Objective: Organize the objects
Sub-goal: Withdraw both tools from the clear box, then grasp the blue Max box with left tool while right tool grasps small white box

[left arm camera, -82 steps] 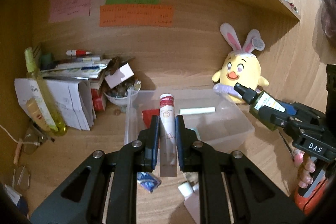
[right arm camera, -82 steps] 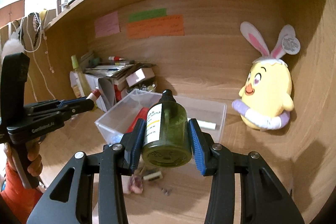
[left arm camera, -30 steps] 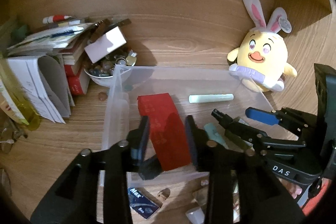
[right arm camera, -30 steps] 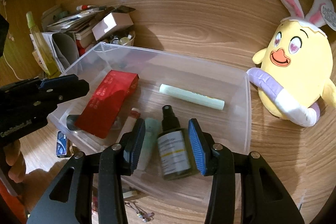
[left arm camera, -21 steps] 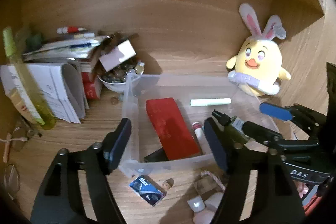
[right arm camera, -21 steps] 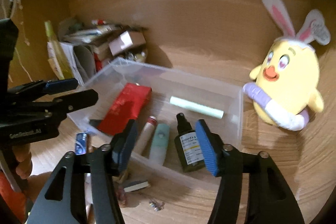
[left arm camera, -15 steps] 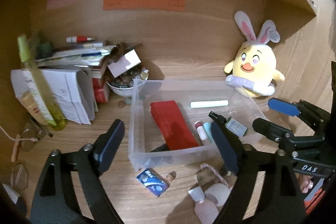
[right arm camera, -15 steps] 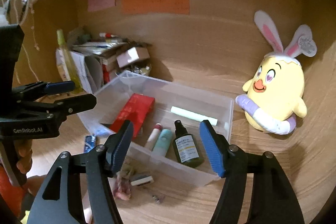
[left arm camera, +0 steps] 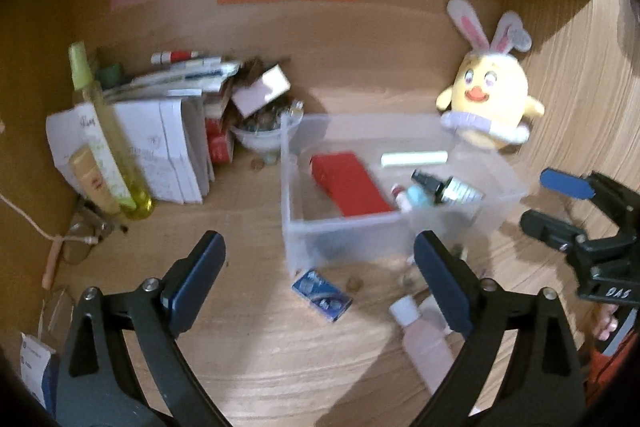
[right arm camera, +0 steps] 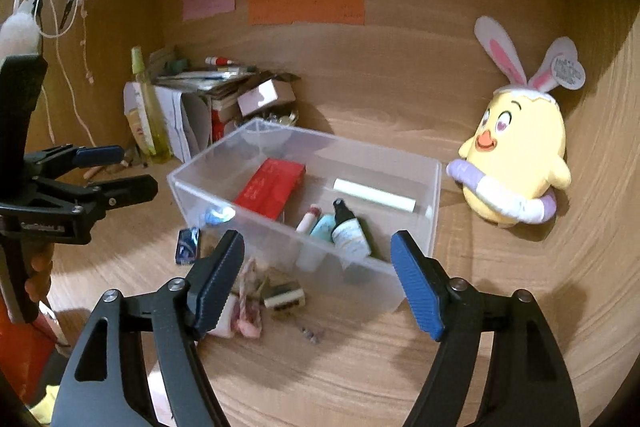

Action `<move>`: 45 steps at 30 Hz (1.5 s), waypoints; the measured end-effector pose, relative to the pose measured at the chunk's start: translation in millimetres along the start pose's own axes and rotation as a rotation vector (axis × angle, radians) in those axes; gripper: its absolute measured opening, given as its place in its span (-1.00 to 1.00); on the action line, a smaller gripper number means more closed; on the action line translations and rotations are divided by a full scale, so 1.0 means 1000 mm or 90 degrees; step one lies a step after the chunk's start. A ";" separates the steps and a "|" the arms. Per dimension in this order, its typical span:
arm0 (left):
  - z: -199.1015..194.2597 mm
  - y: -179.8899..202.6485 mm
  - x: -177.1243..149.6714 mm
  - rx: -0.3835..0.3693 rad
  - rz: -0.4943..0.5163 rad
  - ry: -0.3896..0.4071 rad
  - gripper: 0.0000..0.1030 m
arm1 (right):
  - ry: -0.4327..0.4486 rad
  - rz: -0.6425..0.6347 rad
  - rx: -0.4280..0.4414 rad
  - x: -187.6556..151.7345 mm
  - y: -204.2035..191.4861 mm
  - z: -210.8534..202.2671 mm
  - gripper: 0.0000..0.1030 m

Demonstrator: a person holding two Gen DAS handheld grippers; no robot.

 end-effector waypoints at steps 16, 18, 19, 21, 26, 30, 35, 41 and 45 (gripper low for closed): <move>0.060 -0.026 -0.045 0.021 -0.013 -0.125 0.87 | -0.101 -0.023 0.015 -0.040 -0.021 0.044 0.39; 0.065 -0.028 -0.045 0.020 -0.016 -0.134 0.87 | -0.108 -0.020 0.016 -0.040 -0.021 0.048 0.37; 0.068 -0.028 -0.045 0.015 -0.015 -0.138 0.87 | -0.113 -0.014 0.019 -0.041 -0.021 0.051 0.33; 0.073 -0.027 -0.044 0.013 -0.013 -0.145 0.87 | -0.120 -0.003 0.020 -0.041 -0.020 0.055 0.29; 0.085 -0.020 -0.045 0.004 0.002 -0.165 0.87 | -0.142 0.014 0.033 -0.044 -0.018 0.064 0.13; 0.090 -0.016 -0.045 0.002 0.012 -0.171 0.87 | -0.156 0.010 0.035 -0.045 -0.022 0.071 0.02; 0.092 -0.018 -0.044 -0.015 0.008 -0.175 0.51 | -0.160 -0.005 0.031 -0.043 -0.028 0.076 -0.01; 0.089 -0.015 -0.046 -0.025 0.022 -0.163 0.13 | -0.156 -0.029 0.023 -0.042 -0.034 0.080 -0.30; 0.086 -0.013 -0.047 -0.029 0.028 -0.160 0.02 | -0.155 -0.040 0.023 -0.044 -0.036 0.080 -0.35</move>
Point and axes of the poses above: each gripper's, at about its wrist camera, not at the fingertips, and z roughly the way its jaws point, y to its right, x to its top, the point moved 3 cm from there along z, roughly the way its jaws point, and after that the axes turned 10 degrees about -x, right-handed, at the moved point
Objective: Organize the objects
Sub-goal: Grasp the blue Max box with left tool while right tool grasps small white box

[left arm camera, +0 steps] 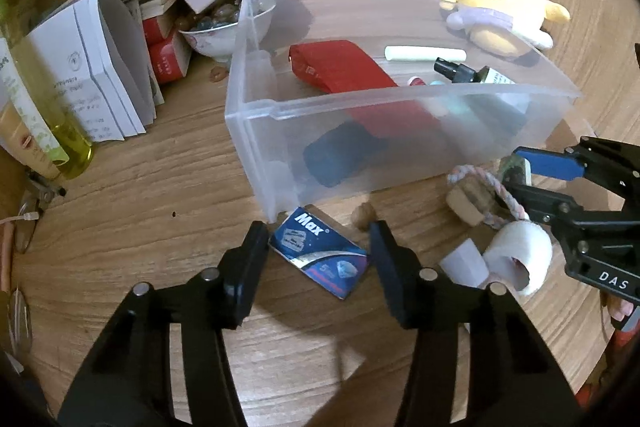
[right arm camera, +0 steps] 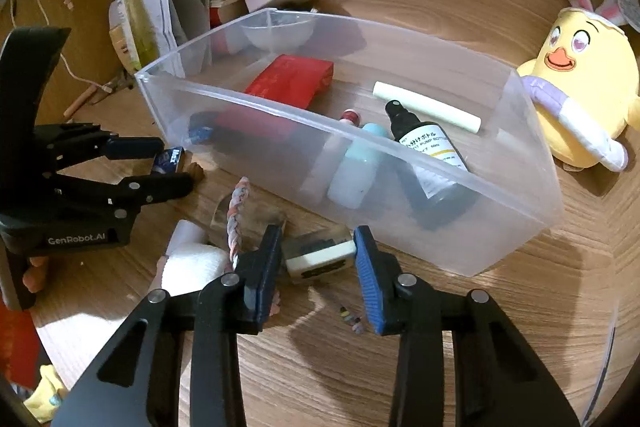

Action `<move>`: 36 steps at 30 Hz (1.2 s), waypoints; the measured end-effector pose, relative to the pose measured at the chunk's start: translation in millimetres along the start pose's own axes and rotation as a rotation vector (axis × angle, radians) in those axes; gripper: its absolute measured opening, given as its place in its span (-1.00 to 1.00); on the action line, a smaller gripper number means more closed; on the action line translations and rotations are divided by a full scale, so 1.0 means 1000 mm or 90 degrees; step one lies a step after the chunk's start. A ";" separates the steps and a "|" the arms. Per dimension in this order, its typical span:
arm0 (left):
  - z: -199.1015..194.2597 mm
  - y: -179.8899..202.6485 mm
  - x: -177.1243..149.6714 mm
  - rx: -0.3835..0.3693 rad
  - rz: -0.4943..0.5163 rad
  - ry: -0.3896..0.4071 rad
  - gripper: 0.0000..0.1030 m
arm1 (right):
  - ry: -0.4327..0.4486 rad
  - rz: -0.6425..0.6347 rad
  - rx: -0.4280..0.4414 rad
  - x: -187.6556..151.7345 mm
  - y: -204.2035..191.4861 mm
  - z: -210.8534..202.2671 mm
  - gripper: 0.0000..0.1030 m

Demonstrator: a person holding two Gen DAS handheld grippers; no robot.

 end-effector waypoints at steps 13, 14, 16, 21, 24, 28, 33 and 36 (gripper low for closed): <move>-0.033 -0.001 -0.022 -0.009 -0.032 0.044 0.01 | 0.024 0.025 -0.001 -0.004 0.011 -0.019 -0.35; -0.036 0.000 -0.024 -0.008 -0.031 0.047 0.01 | 0.029 0.025 -0.003 -0.005 0.011 -0.022 -0.35; -0.044 0.003 -0.028 -0.003 -0.026 0.059 0.01 | 0.037 0.026 -0.005 -0.006 0.012 -0.029 -0.35; -0.056 0.015 -0.027 0.001 -0.012 0.090 0.01 | 0.051 0.031 -0.003 -0.008 0.017 -0.040 -0.35; -0.065 0.023 -0.024 0.000 -0.004 0.106 0.01 | 0.061 0.036 -0.001 -0.009 0.020 -0.047 -0.35; -0.076 0.032 -0.015 -0.009 0.004 0.131 0.01 | 0.080 0.048 0.002 -0.007 0.026 -0.059 -0.35; -0.086 0.038 -0.004 -0.020 0.002 0.160 0.01 | 0.105 0.062 0.005 -0.003 0.033 -0.074 -0.35; -0.088 0.042 0.003 -0.028 -0.008 0.174 0.01 | 0.123 0.075 0.009 0.001 0.036 -0.081 -0.35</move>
Point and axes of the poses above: each gripper's, at about its wrist camera, not at the fingertips, and z roughly the way its jaws point, y to its right, x to its top, the point moved 3 cm from there along z, roughly the way its jaws point, and after that the axes turned 10 degrees about -x, right-handed, at the moved point
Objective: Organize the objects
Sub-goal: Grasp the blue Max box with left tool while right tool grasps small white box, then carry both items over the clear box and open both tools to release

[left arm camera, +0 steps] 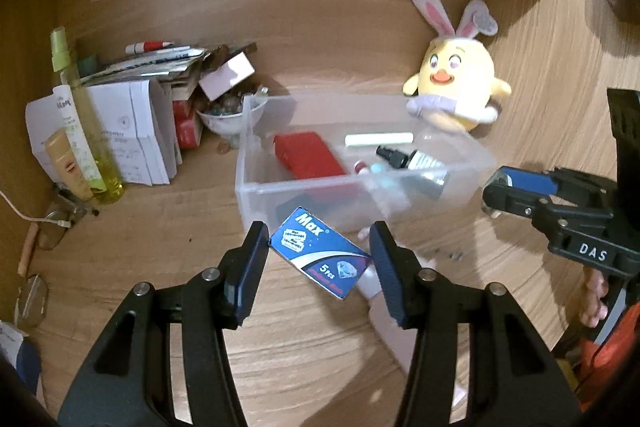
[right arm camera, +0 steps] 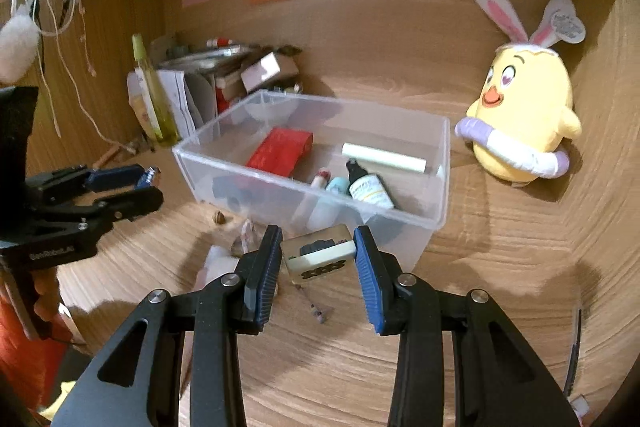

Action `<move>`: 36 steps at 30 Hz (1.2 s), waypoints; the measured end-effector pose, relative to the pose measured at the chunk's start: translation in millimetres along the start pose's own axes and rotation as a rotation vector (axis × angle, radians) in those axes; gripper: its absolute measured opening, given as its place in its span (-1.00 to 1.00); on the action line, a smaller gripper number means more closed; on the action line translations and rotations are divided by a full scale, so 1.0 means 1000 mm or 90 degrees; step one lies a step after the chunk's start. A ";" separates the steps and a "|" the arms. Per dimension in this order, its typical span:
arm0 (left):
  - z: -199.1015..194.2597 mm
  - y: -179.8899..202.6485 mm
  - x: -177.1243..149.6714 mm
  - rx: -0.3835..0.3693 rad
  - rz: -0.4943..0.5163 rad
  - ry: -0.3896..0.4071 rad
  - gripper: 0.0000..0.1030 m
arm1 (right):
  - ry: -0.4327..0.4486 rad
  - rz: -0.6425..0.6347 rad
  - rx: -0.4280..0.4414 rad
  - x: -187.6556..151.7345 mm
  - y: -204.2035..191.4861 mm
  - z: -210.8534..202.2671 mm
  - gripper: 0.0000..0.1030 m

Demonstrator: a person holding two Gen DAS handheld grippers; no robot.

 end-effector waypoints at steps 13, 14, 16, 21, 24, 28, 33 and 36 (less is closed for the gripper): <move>0.002 0.007 0.048 -0.018 -0.012 0.056 0.01 | 0.057 0.000 -0.009 0.038 0.003 -0.006 -0.35; 0.003 0.006 0.050 -0.018 -0.013 0.057 0.01 | 0.060 -0.001 -0.011 0.041 0.004 -0.006 -0.35; 0.006 0.005 0.056 -0.010 -0.021 0.063 0.01 | 0.066 -0.003 -0.017 0.048 0.006 -0.005 -0.35; 0.012 0.001 0.070 -0.006 -0.034 0.065 0.01 | 0.074 -0.007 -0.029 0.065 0.010 0.000 -0.35; 0.017 0.000 0.076 -0.002 -0.034 0.065 0.01 | 0.076 -0.007 -0.038 0.074 0.013 0.005 -0.35; 0.025 -0.005 0.080 0.012 -0.043 0.064 0.01 | 0.065 0.000 -0.046 0.080 0.019 0.019 -0.35; 0.041 -0.018 0.081 0.013 -0.069 0.048 0.01 | 0.030 0.019 -0.038 0.076 0.024 0.043 -0.35; 0.054 -0.026 0.079 0.016 -0.076 0.027 0.01 | 0.004 0.023 -0.034 0.071 0.024 0.059 -0.35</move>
Point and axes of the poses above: each gripper's, at about its wrist camera, not at the fingertips, and z roughly the way its jaws point, y to its right, x to its top, the point moved 3 cm from there along z, roughly the way its jaws point, and after that the axes turned 10 degrees about -x, right-handed, at the moved point
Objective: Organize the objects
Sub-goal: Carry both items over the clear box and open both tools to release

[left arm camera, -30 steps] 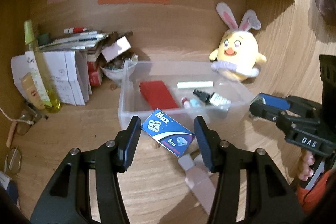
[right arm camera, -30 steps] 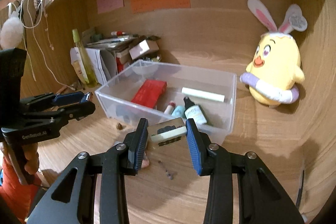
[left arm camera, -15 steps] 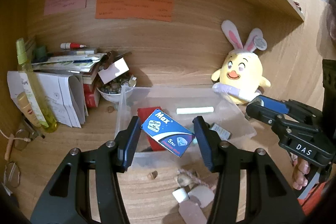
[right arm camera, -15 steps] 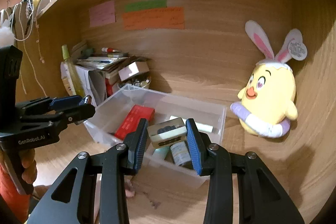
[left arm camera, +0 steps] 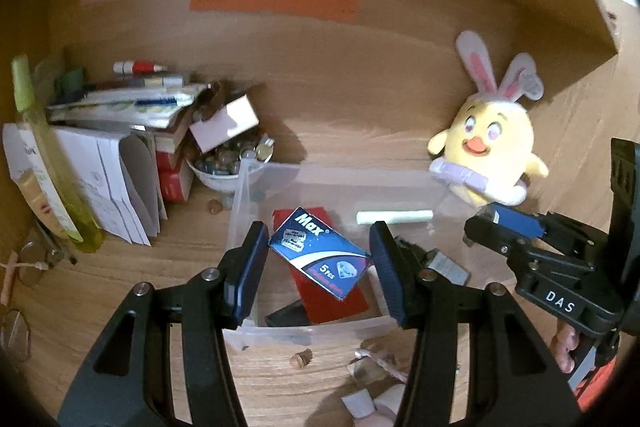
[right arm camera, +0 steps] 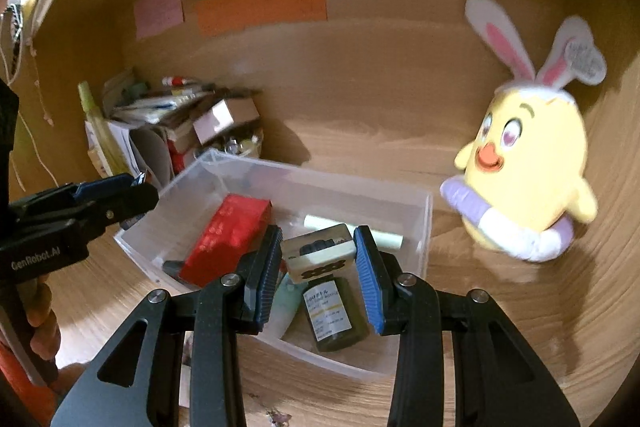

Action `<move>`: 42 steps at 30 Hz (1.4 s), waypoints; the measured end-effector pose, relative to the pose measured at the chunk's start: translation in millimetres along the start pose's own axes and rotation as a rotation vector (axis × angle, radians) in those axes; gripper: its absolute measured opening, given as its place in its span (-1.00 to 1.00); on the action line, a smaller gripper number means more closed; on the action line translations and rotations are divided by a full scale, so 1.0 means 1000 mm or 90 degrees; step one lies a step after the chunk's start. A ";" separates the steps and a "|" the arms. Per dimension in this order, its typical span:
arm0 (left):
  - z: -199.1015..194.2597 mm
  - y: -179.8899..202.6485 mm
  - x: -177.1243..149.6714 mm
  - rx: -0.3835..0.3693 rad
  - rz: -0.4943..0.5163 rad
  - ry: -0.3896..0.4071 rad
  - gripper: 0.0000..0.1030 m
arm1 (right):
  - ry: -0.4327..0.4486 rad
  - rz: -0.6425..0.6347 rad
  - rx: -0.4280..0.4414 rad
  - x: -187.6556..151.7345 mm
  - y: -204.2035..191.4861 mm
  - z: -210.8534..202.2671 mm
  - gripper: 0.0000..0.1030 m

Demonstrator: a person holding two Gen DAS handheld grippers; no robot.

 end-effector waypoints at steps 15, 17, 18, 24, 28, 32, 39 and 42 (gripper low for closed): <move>0.048 -0.018 -0.013 0.011 -0.023 -0.072 0.01 | -0.056 -0.039 -0.017 -0.015 -0.008 0.033 -0.35; 0.049 -0.016 -0.015 0.020 -0.012 -0.074 0.01 | -0.061 -0.046 -0.018 -0.016 -0.012 0.036 -0.35; 0.050 -0.014 -0.016 0.021 -0.007 -0.076 0.01 | -0.064 -0.050 -0.019 -0.017 -0.013 0.037 -0.35; 0.051 -0.010 -0.019 0.021 0.002 -0.083 0.08 | -0.069 -0.066 -0.024 -0.020 -0.019 0.041 -0.34; 0.047 -0.008 -0.018 0.023 0.003 -0.076 0.30 | -0.072 -0.064 -0.021 -0.020 -0.019 0.042 -0.32; 0.039 -0.003 -0.016 0.022 0.010 -0.066 0.41 | -0.073 -0.054 -0.015 -0.021 -0.016 0.040 -0.05; 0.017 0.006 -0.014 0.029 0.026 -0.037 0.66 | -0.041 -0.053 -0.027 -0.016 -0.015 0.024 0.21; 0.006 0.007 -0.015 0.030 0.026 -0.027 0.76 | -0.021 -0.059 -0.031 -0.014 -0.016 0.011 0.26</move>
Point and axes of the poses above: each gripper's, at about its wrist camera, not at the fingertips, and z roughly the way its jaws point, y to its right, x to its top, the point moved 3 cm from there along z, roughly the way its jaws point, and after that the axes turned 10 degrees about -x, right-handed, at the moved point
